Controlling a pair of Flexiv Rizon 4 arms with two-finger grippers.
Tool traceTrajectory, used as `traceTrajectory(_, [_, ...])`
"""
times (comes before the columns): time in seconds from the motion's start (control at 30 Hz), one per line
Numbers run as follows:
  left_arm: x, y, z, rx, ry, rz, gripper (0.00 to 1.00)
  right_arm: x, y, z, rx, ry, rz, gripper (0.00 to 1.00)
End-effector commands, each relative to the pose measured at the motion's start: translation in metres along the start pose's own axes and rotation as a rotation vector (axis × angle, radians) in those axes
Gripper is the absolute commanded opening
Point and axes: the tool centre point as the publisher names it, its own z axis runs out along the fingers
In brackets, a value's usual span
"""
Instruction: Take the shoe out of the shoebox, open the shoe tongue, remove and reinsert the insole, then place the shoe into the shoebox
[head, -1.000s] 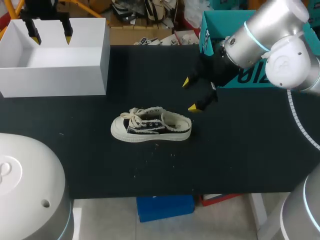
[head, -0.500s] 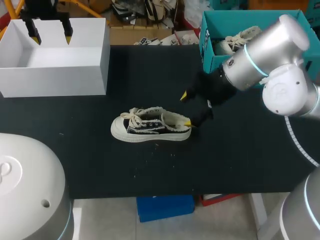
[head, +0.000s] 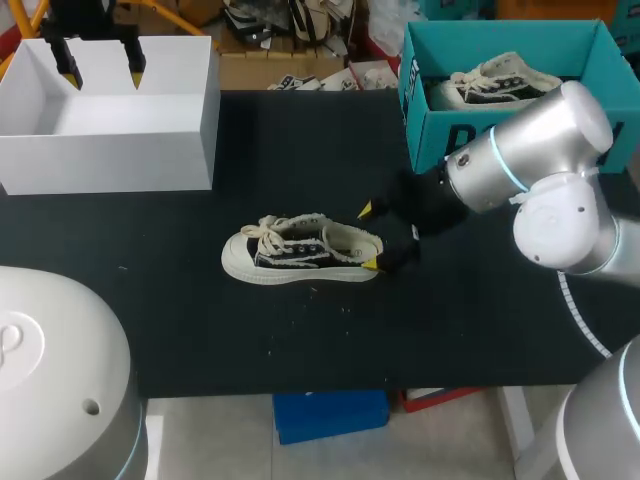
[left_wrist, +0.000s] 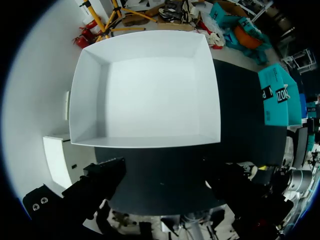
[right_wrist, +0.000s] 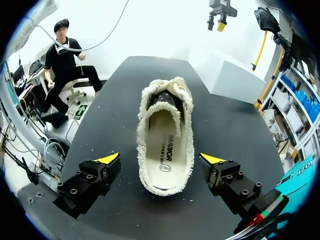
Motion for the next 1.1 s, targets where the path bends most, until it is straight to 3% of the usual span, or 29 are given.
traceTrajectory(0.03, [0.001, 0.001, -0.001, -0.002, -0.003, -0.002, 1.0, -0.005, -0.007, 0.01, -0.032, 0.001, 0.005, 1.0])
traceTrajectory(0.37, [0.001, 0.001, -0.001, -0.002, -0.003, -0.002, 1.0, -0.004, -0.021, 0.025, -0.062, 0.015, 0.034, 1.0])
traceTrajectory(1.1, [0.001, 0.001, -0.001, -0.002, -0.003, -0.002, 1.0, -0.006, -0.029, 0.046, -0.114, 0.028, 0.058, 1.0])
